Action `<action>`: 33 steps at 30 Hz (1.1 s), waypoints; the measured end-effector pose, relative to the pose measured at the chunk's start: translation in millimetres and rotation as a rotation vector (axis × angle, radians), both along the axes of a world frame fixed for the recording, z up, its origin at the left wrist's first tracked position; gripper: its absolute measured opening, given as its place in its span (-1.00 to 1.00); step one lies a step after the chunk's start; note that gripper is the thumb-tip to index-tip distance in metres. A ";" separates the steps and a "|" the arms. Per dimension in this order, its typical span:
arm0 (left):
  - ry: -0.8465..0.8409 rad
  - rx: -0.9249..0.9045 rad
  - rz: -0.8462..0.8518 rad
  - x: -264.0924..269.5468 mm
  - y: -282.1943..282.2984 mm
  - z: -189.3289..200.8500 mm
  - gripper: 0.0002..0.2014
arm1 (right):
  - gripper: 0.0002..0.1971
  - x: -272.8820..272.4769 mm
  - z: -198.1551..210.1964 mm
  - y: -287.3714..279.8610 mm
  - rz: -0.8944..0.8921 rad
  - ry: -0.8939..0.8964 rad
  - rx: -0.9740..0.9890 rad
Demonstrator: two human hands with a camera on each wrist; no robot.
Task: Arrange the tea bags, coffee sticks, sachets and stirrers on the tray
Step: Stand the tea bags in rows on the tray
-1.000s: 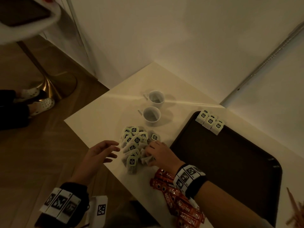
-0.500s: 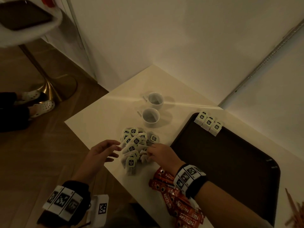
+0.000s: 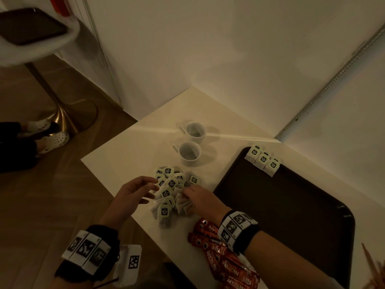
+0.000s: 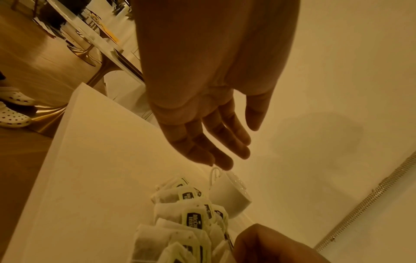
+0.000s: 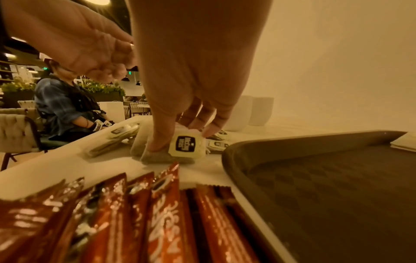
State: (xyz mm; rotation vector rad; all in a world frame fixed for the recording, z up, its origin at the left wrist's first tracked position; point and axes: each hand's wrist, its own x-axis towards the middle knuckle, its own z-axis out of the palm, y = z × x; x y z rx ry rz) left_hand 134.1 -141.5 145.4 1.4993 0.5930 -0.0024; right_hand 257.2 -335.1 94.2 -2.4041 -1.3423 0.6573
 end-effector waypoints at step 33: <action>-0.240 -0.654 -0.192 129.7 -71.5 69.5 -0.69 | -0.91 86.9 184.4 -24.5 -0.444 0.116 0.551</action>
